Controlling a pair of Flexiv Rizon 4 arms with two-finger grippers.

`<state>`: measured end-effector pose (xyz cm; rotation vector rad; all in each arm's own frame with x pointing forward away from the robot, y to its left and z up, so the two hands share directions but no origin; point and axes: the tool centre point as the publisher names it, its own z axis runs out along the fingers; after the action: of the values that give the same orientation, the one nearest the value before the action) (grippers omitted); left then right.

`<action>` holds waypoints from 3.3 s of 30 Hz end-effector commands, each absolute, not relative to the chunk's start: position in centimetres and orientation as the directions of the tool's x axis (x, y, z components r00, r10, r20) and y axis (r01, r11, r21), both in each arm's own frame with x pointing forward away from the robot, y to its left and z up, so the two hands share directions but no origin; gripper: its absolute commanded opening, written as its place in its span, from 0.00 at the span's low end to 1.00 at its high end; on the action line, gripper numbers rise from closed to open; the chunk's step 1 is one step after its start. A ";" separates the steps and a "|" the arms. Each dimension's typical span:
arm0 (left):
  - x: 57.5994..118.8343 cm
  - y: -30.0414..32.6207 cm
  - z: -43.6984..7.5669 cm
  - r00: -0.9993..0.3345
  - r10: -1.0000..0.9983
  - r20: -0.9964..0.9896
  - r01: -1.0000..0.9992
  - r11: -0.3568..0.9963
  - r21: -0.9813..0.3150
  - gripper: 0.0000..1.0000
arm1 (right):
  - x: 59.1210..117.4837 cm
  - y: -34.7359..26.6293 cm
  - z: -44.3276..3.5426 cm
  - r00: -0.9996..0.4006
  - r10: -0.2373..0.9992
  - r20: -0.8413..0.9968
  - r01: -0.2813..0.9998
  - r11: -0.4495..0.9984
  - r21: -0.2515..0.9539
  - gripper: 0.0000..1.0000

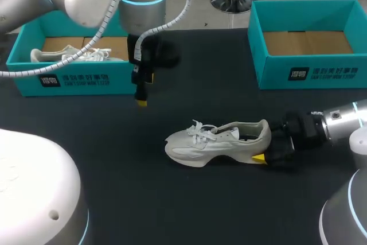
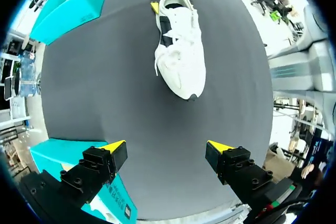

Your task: Take the shoe out of the shoebox, open the shoe tongue, remove and reinsert the insole, then place the shoe into the shoebox

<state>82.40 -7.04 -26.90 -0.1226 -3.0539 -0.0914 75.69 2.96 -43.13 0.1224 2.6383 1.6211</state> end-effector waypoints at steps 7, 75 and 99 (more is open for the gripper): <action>79.1 -10.4 -27.9 -0.310 -0.945 -0.105 -0.943 0.292 0.160 1.00 | 75.6 3.1 -43.3 -0.996 0.091 0.004 0.045 0.451 0.891 0.00; 73.1 -27.7 -31.7 0.109 -0.983 -0.148 -0.994 -0.104 -0.046 1.00 | 75.6 3.1 -43.3 -0.996 0.091 0.004 0.045 0.451 0.891 0.00; 74.1 -29.7 -35.0 -0.005 -0.964 -0.267 -0.999 0.019 -0.050 1.00 | 75.6 3.1 -43.3 -0.996 0.091 0.004 0.045 0.451 0.891 0.00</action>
<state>74.30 -28.84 -34.36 2.3460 -2.3788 -0.2238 75.68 2.97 -43.12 0.1223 2.6383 1.6212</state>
